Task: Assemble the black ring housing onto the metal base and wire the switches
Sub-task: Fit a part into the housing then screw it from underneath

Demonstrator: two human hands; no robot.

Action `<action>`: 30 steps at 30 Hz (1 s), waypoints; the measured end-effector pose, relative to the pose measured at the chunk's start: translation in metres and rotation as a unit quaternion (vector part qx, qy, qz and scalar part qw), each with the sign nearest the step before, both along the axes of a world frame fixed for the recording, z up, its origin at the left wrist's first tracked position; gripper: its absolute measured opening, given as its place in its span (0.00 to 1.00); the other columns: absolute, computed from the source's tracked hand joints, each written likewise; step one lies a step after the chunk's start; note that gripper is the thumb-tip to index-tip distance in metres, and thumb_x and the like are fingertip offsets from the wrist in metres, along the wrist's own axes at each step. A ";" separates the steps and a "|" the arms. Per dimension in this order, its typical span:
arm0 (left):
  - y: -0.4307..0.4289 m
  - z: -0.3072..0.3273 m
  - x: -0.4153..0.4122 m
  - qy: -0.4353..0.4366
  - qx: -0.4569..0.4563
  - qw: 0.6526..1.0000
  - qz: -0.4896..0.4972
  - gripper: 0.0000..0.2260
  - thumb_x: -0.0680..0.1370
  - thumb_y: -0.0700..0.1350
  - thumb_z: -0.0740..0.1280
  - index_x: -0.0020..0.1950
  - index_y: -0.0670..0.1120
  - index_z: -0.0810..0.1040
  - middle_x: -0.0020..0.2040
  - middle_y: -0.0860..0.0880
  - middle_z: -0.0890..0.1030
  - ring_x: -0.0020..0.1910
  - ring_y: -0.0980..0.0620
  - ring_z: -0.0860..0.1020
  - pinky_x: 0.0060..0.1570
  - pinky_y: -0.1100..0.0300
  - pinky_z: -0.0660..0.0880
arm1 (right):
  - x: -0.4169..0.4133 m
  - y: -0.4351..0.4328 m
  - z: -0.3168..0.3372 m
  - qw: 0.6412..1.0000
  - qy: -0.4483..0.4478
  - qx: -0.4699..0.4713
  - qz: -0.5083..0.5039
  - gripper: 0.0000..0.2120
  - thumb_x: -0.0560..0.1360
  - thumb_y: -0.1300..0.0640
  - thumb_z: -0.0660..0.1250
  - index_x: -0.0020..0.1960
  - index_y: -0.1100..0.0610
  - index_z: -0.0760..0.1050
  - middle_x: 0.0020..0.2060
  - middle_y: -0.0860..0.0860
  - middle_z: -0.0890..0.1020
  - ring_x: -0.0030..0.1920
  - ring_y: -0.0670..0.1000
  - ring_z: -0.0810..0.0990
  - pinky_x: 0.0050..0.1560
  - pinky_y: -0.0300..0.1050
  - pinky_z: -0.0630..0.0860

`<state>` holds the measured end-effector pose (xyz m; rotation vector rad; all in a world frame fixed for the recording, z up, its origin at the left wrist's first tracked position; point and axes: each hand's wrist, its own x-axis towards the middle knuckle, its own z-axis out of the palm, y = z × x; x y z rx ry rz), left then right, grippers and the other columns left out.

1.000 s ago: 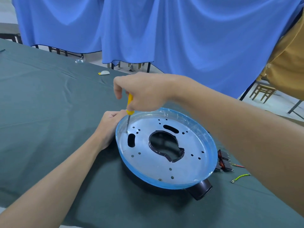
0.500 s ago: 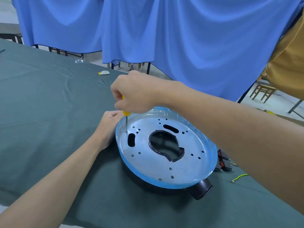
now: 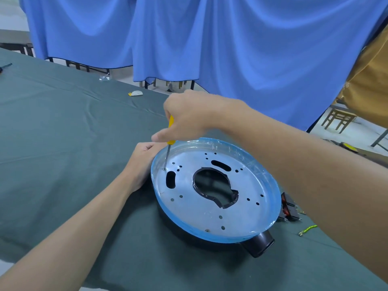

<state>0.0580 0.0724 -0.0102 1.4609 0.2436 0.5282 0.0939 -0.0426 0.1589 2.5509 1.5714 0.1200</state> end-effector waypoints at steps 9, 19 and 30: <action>-0.002 0.002 -0.002 0.002 0.004 1.000 -0.004 0.25 0.76 0.45 0.67 0.23 0.52 0.59 0.23 0.55 0.60 0.23 0.56 0.57 0.23 0.66 0.58 | 0.003 0.000 -0.009 0.998 -0.031 0.045 0.033 0.19 0.77 0.42 0.60 0.62 0.52 0.67 0.47 0.52 0.76 0.53 0.58 0.73 0.46 0.52 0.72; -0.002 0.003 -0.001 0.008 0.007 1.000 -0.003 0.20 0.69 0.48 0.67 0.21 0.53 0.60 0.22 0.57 0.60 0.22 0.57 0.58 0.22 0.66 0.58 | 0.000 -0.004 -0.011 0.997 -0.046 0.027 0.055 0.19 0.79 0.42 0.57 0.63 0.53 0.67 0.47 0.50 0.75 0.54 0.57 0.73 0.44 0.51 0.70; -0.003 0.003 -0.001 0.003 0.012 1.000 0.007 0.24 0.73 0.46 0.66 0.21 0.54 0.58 0.22 0.57 0.58 0.21 0.57 0.56 0.21 0.67 0.57 | -0.003 -0.004 -0.011 0.998 -0.033 0.032 0.052 0.19 0.80 0.47 0.57 0.66 0.55 0.62 0.37 0.49 0.68 0.49 0.58 0.74 0.39 0.50 0.66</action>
